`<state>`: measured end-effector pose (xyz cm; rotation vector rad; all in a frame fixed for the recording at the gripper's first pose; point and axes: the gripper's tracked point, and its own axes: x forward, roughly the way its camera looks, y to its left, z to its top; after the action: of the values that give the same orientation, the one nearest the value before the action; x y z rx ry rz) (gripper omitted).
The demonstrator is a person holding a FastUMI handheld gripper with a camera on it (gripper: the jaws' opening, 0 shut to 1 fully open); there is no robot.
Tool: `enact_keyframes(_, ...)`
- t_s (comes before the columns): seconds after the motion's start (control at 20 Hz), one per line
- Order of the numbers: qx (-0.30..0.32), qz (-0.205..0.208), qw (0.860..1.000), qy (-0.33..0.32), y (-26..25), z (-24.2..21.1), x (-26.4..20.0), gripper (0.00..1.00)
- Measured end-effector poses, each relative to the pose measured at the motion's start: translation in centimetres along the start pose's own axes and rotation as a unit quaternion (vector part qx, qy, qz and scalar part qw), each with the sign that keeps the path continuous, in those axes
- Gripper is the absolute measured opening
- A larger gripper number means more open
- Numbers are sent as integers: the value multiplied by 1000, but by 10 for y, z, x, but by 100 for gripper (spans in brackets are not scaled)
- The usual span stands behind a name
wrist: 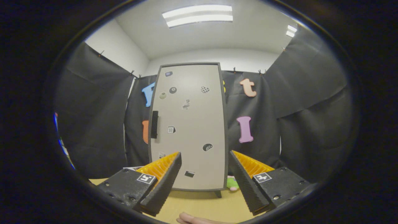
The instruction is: Open the shoe cabinet door, grab the shoes and put them into the shoe cabinet, then close the shoe cabinet door.
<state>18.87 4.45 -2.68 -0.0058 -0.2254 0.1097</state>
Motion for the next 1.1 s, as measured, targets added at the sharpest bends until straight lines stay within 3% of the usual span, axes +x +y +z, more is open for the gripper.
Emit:
enact_keyframes(0.15,-12,-10,1000,3,-8,-1,5,99)
enact_keyframes(0.55,26,74,997,17,15,-10,17,99)
enact_keyframes(0.85,41,51,998,17,3,-23,33,99)
enact_keyframes(1.1,50,45,996,56,7,-43,35,99)
